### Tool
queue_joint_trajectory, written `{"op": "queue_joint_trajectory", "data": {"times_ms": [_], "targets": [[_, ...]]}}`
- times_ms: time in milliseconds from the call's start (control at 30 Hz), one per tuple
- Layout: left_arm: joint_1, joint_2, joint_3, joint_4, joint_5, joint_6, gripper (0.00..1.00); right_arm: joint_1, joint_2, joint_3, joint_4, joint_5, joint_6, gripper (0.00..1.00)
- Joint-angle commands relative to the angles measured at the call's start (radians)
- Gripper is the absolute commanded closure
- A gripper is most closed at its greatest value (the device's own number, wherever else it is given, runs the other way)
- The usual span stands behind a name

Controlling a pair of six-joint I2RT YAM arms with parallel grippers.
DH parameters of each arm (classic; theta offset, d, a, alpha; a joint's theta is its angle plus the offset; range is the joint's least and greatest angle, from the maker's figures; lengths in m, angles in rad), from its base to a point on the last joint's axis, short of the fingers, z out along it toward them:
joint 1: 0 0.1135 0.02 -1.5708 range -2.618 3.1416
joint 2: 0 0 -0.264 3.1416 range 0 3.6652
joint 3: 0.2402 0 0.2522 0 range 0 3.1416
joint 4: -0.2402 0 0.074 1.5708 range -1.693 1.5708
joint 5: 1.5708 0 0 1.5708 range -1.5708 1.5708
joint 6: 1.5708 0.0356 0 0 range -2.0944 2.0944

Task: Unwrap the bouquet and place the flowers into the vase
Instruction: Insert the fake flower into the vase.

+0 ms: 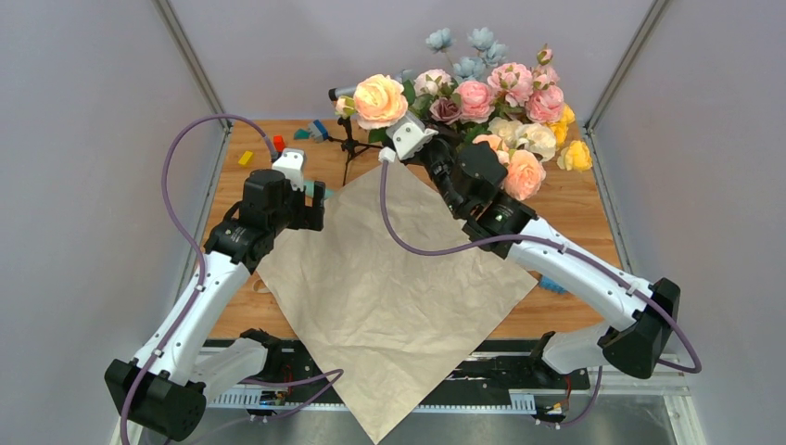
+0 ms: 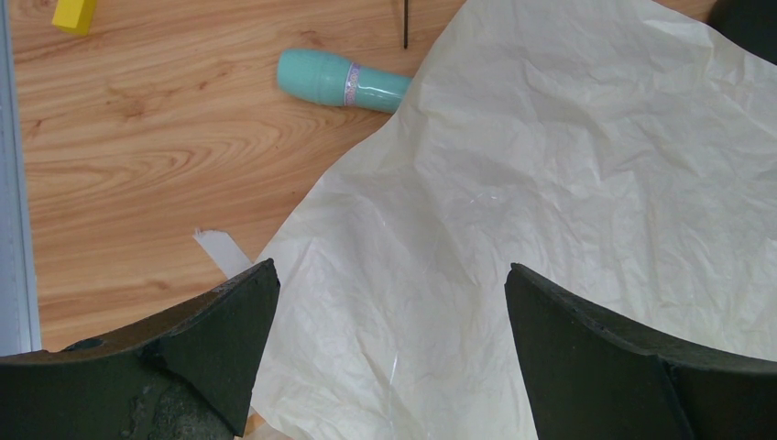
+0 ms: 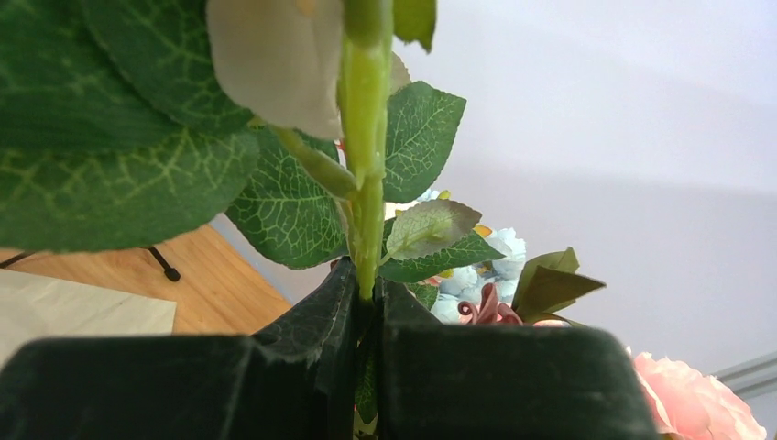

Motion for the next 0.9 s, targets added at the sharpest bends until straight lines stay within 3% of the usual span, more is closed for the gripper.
{"op": "queue_joint_trajectory", "data": {"times_ms": [0, 367, 867], "targets": [[0.007, -0.018, -0.001, 0.032, 0.001, 0.013, 0.00, 0.001, -0.056, 0.101, -0.115, -0.043, 0.060, 1.00], [0.007, -0.018, -0.001, 0.032, 0.009, 0.011, 0.00, 0.001, -0.085, 0.172, -0.292, -0.126, 0.174, 1.00], [0.007, -0.019, -0.005, 0.033, 0.015, 0.010, 0.00, -0.013, -0.076, 0.049, -0.133, -0.074, 0.146, 1.00]]}}
